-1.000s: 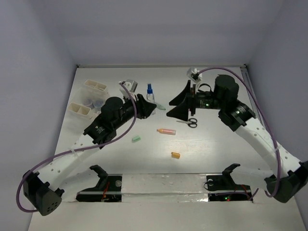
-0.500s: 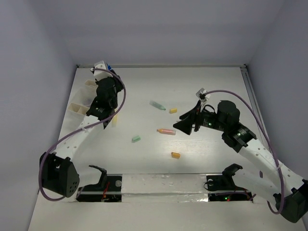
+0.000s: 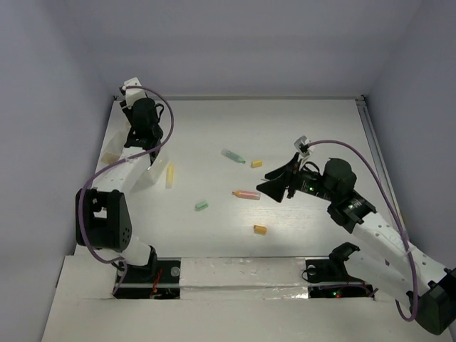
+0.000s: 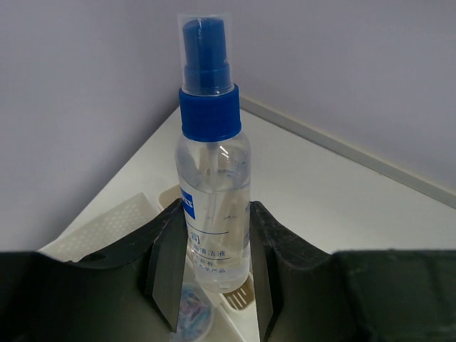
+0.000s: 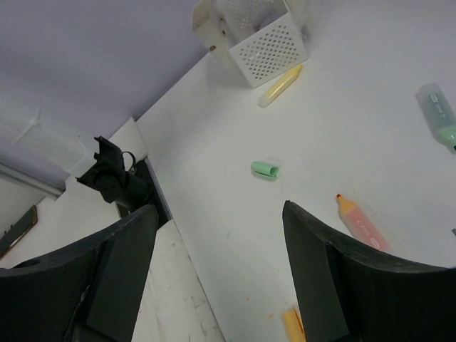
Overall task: Sort the stationery into containers
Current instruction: Place the stationery in the storage box.
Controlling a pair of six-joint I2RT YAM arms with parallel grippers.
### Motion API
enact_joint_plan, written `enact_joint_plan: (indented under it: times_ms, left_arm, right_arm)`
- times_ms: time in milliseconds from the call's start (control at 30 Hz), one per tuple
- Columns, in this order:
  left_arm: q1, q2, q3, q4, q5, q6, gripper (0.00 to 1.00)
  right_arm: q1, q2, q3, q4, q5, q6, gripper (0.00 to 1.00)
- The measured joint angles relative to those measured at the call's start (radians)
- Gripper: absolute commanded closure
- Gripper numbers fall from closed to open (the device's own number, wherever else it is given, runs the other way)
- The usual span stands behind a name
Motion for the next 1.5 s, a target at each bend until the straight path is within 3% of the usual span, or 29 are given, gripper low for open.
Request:
enact_joint_plan:
  times_ms: [633, 1233, 1500]
  left_arm:
    - [0.124, 0.232, 0.074, 0.067, 0.078, 0.035, 1.0]
    - [0.152, 0.264, 0.074, 0.111, 0.097, 0.036, 0.96]
    - [0.156, 0.269, 0.074, 0.116, 0.097, 0.036, 0.89]
  right_arm:
    - [0.0, 0.065, -0.027, 0.089, -0.051, 0.03, 0.25]
    - [0.0, 0.081, -0.027, 0.111, -0.066, 0.031, 0.26]
    - [0.0, 0.081, -0.027, 0.113, -0.066, 0.031, 0.26]
